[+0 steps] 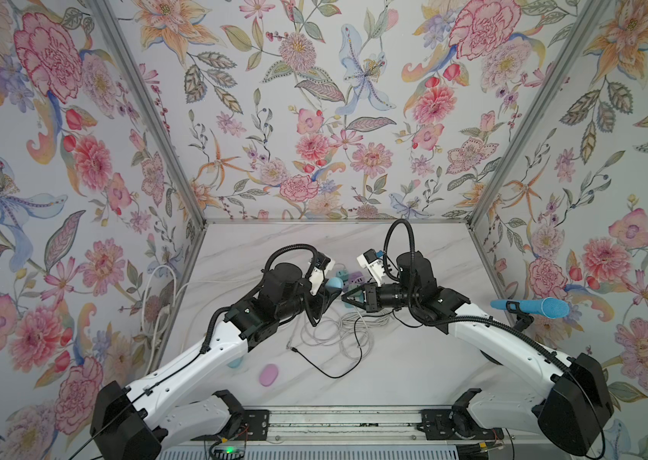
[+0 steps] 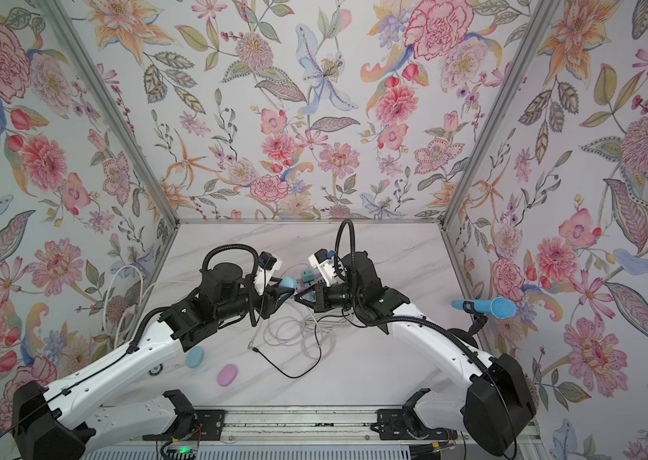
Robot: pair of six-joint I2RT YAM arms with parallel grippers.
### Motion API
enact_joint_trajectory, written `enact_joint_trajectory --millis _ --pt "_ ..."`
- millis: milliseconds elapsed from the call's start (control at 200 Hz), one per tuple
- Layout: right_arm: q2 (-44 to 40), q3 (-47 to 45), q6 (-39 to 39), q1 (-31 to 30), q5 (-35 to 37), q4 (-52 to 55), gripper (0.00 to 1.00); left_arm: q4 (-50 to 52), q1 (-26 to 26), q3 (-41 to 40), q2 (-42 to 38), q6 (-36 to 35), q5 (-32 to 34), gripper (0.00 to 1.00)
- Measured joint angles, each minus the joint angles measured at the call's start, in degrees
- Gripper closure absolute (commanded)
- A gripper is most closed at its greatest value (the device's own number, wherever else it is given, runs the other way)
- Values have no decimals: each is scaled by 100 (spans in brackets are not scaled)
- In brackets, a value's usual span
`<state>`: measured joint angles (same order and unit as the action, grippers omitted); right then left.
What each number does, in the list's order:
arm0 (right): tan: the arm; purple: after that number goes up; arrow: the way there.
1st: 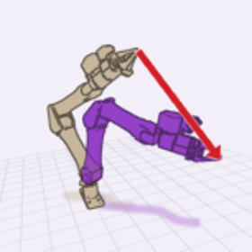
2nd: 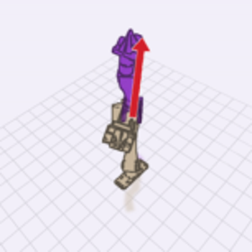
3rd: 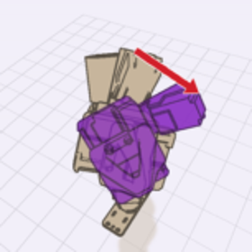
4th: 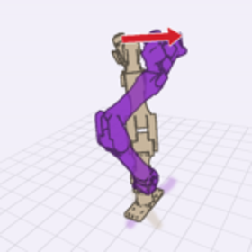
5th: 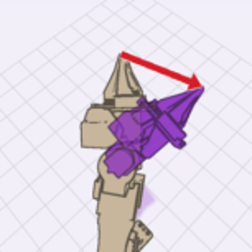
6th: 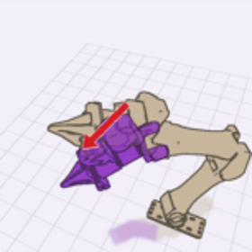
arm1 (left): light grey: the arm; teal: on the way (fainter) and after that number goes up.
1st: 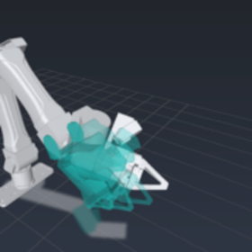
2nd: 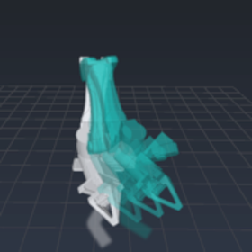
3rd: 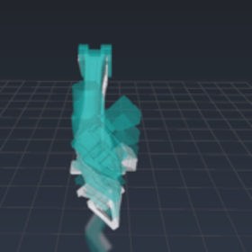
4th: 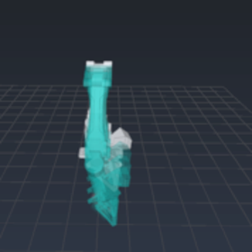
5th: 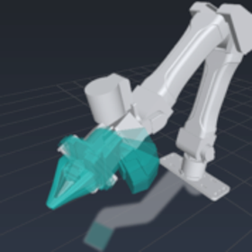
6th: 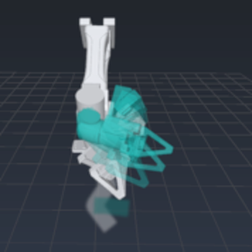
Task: Charge the bluetooth headset
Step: Place the bluetooth headset at the center of the board.
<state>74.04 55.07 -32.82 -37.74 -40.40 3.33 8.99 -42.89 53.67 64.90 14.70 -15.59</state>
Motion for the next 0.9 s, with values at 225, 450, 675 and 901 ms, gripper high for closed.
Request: enact_joint_trajectory --millis 225,450,675,901 --pt "20 -39 120 129 57 24 48 -125 -31 9 -33 -55 -79 100" --pt "-575 -264 107 533 402 -162 41 -138 898 -859 -179 219 -361 100" --pt "-1279 -269 153 678 645 -203 40 87 1851 -1731 -221 728 153 100" --pt "-1220 -350 157 669 680 -116 40 -142 2406 -1792 286 1088 396 99"
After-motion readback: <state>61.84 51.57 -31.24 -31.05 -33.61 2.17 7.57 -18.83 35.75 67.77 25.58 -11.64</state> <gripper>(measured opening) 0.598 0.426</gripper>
